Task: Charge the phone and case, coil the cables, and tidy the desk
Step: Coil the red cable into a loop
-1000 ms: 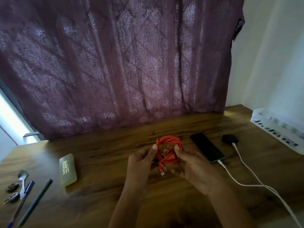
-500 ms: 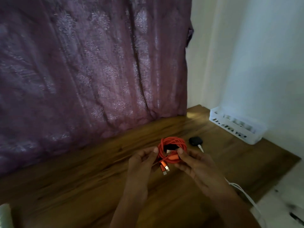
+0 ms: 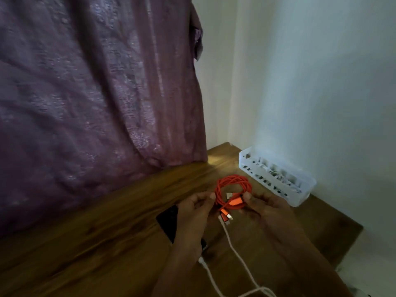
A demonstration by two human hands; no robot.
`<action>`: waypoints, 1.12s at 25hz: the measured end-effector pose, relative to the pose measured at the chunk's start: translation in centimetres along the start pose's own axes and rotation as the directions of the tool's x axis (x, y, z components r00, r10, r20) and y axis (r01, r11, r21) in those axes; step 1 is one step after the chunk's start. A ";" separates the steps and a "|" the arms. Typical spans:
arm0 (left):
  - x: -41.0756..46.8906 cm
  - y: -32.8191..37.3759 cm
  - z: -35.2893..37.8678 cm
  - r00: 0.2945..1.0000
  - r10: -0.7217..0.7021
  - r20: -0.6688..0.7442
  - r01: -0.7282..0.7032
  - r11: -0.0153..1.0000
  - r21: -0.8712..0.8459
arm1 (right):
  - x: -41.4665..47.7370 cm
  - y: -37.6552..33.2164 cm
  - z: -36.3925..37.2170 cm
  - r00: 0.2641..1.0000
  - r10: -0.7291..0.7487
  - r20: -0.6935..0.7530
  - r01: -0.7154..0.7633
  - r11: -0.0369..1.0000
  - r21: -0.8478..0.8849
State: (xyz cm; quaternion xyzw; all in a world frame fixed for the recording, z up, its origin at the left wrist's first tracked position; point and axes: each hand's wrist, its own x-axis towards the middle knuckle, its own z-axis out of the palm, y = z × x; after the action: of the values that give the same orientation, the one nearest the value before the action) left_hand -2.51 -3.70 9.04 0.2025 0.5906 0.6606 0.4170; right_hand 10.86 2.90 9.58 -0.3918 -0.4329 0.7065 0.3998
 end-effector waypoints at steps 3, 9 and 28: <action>3.6 -0.8 6.0 1.000 0.007 0.004 -0.007 1.000 0.023 | 5.3 -2.0 -4.3 0.998 -0.033 -0.058 0.030 0.998 -0.050; 10.4 -1.8 14.9 0.999 0.045 0.009 -0.046 0.976 0.213 | 15.5 -4.5 -10.1 0.977 -0.081 -0.197 0.034 0.973 -0.229; 19.9 -10.1 18.6 0.962 0.150 0.228 -0.263 0.299 0.917 | 31.2 -0.3 -10.0 0.857 0.379 -0.351 -0.360 0.925 0.119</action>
State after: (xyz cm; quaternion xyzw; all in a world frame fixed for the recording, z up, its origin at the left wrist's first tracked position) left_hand 3.45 22.91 -0.88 0.5122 0.8103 0.2336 0.1626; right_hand 8.24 34.21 0.26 -0.5826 -0.2496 0.6946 0.3403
